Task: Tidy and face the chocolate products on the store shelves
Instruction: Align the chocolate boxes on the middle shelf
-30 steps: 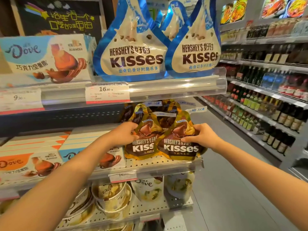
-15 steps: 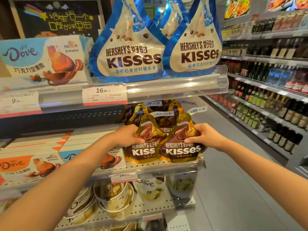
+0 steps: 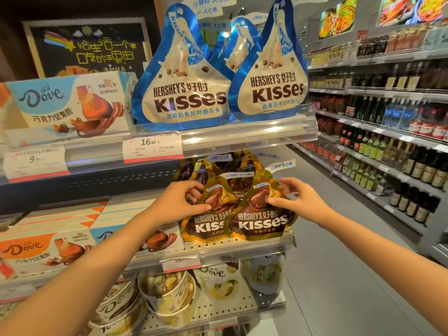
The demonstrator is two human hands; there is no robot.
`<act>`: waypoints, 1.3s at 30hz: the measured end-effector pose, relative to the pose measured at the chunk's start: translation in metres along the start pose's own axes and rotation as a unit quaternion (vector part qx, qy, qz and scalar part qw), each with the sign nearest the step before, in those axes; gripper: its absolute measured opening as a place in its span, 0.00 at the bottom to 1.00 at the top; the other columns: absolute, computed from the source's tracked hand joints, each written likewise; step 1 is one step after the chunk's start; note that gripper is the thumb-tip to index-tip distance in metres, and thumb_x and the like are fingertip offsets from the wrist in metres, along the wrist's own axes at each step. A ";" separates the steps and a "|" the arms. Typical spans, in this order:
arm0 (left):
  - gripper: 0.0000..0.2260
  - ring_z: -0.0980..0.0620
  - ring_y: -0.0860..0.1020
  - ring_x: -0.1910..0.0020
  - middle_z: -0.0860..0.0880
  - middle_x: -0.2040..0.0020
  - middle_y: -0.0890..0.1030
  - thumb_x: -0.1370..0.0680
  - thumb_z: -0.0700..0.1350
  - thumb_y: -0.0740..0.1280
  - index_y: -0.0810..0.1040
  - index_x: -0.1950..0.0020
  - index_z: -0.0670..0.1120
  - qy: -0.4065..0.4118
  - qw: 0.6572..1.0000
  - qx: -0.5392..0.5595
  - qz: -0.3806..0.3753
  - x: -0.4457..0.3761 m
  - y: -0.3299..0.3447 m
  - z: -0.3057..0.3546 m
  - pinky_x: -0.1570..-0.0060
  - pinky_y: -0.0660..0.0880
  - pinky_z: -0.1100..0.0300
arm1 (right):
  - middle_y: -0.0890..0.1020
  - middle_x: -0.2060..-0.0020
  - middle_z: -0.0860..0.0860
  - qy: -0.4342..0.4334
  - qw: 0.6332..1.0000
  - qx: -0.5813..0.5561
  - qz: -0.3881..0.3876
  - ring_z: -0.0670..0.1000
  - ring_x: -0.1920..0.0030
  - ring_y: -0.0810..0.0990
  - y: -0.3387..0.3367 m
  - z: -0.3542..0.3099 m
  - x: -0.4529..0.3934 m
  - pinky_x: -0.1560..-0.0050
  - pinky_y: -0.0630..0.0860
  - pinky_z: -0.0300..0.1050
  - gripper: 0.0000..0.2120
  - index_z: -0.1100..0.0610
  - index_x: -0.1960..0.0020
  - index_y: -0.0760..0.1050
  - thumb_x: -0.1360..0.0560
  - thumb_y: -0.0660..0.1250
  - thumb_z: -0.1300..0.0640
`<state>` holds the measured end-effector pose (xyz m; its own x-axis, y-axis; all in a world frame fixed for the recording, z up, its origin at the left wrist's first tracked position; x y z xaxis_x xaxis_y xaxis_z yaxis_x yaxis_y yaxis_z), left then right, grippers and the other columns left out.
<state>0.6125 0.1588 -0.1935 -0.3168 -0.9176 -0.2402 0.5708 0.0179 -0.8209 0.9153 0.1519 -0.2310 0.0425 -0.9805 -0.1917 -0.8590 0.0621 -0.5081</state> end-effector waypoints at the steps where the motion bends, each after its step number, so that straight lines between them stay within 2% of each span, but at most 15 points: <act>1: 0.24 0.58 0.78 0.52 0.53 0.51 0.80 0.32 0.53 0.75 0.75 0.39 0.48 0.014 0.999 -0.023 0.028 0.007 -0.003 0.004 0.49 0.77 0.62 | 0.75 0.42 0.48 -0.011 0.999 -0.004 0.031 0.48 0.42 0.74 -0.004 0.000 0.003 0.53 0.69 0.34 0.38 0.54 0.31 0.66 0.36 0.73 0.42; 3: 0.25 0.57 0.77 0.47 0.54 0.46 0.79 0.31 0.56 0.73 0.75 0.39 0.48 0.051 0.992 -0.094 0.069 0.022 -0.006 0.010 0.46 0.76 0.58 | 0.74 0.41 0.48 -0.035 0.995 -0.017 0.088 0.47 0.41 0.73 -0.012 -0.001 0.011 0.47 0.67 0.37 0.46 0.56 0.29 0.64 0.39 0.72 0.33; 5: 0.23 0.54 0.77 0.46 0.53 0.46 0.80 0.30 0.58 0.71 0.77 0.40 0.47 0.095 0.975 -0.166 0.112 0.035 -0.010 0.015 0.46 0.73 0.59 | 0.74 0.41 0.47 -0.065 0.988 -0.023 0.135 0.46 0.41 0.73 -0.019 -0.003 0.021 0.45 0.66 0.38 0.47 0.55 0.30 0.64 0.41 0.66 0.29; 8: 0.23 0.54 0.79 0.53 0.52 0.52 0.82 0.28 0.63 0.62 0.80 0.47 0.46 0.183 0.947 -0.211 0.157 0.050 -0.018 0.027 0.51 0.74 0.60 | 0.73 0.43 0.47 -0.163 0.963 -0.013 0.215 0.46 0.42 0.72 -0.029 -0.012 0.039 0.44 0.65 0.31 0.35 0.53 0.36 0.67 0.35 0.62 0.33; 10: 0.22 0.57 0.78 0.56 0.53 0.56 0.82 0.25 0.62 0.59 0.81 0.50 0.45 0.241 0.931 -0.206 0.180 0.055 -0.024 0.036 0.54 0.74 0.65 | 0.72 0.46 0.45 -0.249 0.931 0.012 0.265 0.47 0.44 0.72 -0.036 -0.028 0.048 0.44 0.65 0.28 0.26 0.53 0.40 0.67 0.30 0.63 0.37; 13: 0.15 0.55 0.75 0.57 0.49 0.58 0.80 0.23 0.53 0.61 0.79 0.50 0.42 0.309 0.895 -0.191 0.260 0.051 -0.041 0.062 0.55 0.72 0.63 | 0.69 0.48 0.42 -0.354 0.882 0.029 0.310 0.48 0.45 0.71 -0.048 -0.064 0.049 0.43 0.69 0.38 0.21 0.58 0.41 0.68 0.28 0.65 0.47; 16: 0.09 0.51 0.72 0.53 0.45 0.54 0.76 0.24 0.46 0.62 0.73 0.47 0.44 0.325 0.859 -0.172 0.357 0.035 -0.071 0.092 0.52 0.69 0.59 | 0.67 0.46 0.43 -0.401 0.850 0.050 0.338 0.42 0.43 0.68 -0.065 -0.109 0.032 0.42 0.65 0.33 0.22 0.63 0.39 0.68 0.28 0.66 0.52; 19: 0.16 0.47 0.67 0.44 0.43 0.44 0.71 0.26 0.49 0.66 0.69 0.40 0.48 0.261 0.843 -0.177 0.436 0.015 -0.107 0.110 0.44 0.64 0.56 | 0.65 0.37 0.51 -0.368 0.870 0.082 0.318 0.48 0.36 0.64 -0.086 -0.148 0.000 0.34 0.62 0.34 0.32 0.60 0.32 0.64 0.30 0.71 0.50; 21: 0.25 0.45 0.61 0.35 0.39 0.35 0.65 0.30 0.52 0.72 0.68 0.36 0.52 0.204 0.868 -0.171 0.419 0.004 -0.129 0.117 0.37 0.59 0.55 | 0.58 0.30 0.54 -0.313 0.910 0.097 0.255 0.51 0.29 0.58 -0.099 -0.163 -0.022 0.30 0.57 0.42 0.42 0.52 0.27 0.57 0.33 0.75 0.47; 23: 0.31 0.44 0.54 0.28 0.41 0.28 0.56 0.33 0.52 0.76 0.68 0.32 0.55 0.170 0.904 -0.175 0.352 -0.006 -0.145 0.120 0.31 0.55 0.52 | 0.50 0.27 0.53 -0.284 0.938 0.102 0.173 0.52 0.26 0.52 -0.108 -0.173 -0.040 0.28 0.55 0.47 0.49 0.46 0.25 0.50 0.36 0.77 0.47; 25: 0.35 0.45 0.49 0.26 0.45 0.25 0.49 0.35 0.51 0.77 0.67 0.31 0.57 0.155 0.931 -0.189 0.273 -0.012 -0.154 0.121 0.29 0.53 0.49 | 0.45 0.26 0.52 -0.283 0.947 0.113 0.101 0.51 0.25 0.49 -0.112 -0.178 -0.051 0.26 0.54 0.50 0.54 0.43 0.24 0.46 0.39 0.77 0.47; 28: 0.37 0.48 0.50 0.26 0.51 0.25 0.46 0.36 0.51 0.77 0.65 0.30 0.60 0.141 0.948 -0.209 0.193 -0.016 -0.163 0.121 0.30 0.56 0.50 | 0.47 0.26 0.50 -0.296 0.947 0.116 0.043 0.47 0.28 0.50 -0.113 -0.182 -0.057 0.26 0.55 0.51 0.54 0.40 0.25 0.46 0.39 0.77 0.48; 32: 0.38 0.48 0.52 0.27 0.52 0.26 0.49 0.35 0.49 0.77 0.63 0.29 0.62 0.119 0.947 -0.252 0.161 -0.012 -0.172 0.121 0.31 0.59 0.48 | 0.56 0.31 0.49 -0.306 0.940 0.137 0.061 0.47 0.32 0.58 -0.117 -0.184 -0.057 0.29 0.61 0.49 0.54 0.38 0.26 0.47 0.42 0.76 0.42; 36: 0.41 0.48 0.58 0.30 0.49 0.28 0.56 0.33 0.47 0.76 0.57 0.27 0.63 0.105 0.939 -0.301 0.132 -0.011 -0.180 0.119 0.35 0.64 0.52 | 0.62 0.38 0.48 -0.309 0.933 0.158 0.091 0.51 0.37 0.66 -0.119 -0.183 -0.055 0.39 0.73 0.47 0.55 0.38 0.26 0.48 0.46 0.73 0.35; 39: 0.42 0.49 0.60 0.31 0.49 0.29 0.58 0.33 0.47 0.77 0.56 0.27 0.62 0.113 0.928 -0.331 0.128 -0.012 -0.185 0.118 0.37 0.65 0.55 | 0.64 0.38 0.50 -0.309 0.924 0.188 0.121 0.50 0.42 0.68 -0.117 -0.184 -0.052 0.44 0.73 0.43 0.55 0.38 0.25 0.48 0.45 0.72 0.34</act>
<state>0.6003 0.1197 0.0227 -0.4291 -0.7439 -0.5124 0.0824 0.5326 -0.8423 0.9195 0.1616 -0.0074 0.2548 -0.6428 -0.7224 -0.6487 0.4404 -0.6206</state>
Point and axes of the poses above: each hand's wrist, its own x-axis away from the middle knuckle, its own y-axis out of the palm, z = x × y, the point moved 2 cm from there along -x, towards the middle knuckle
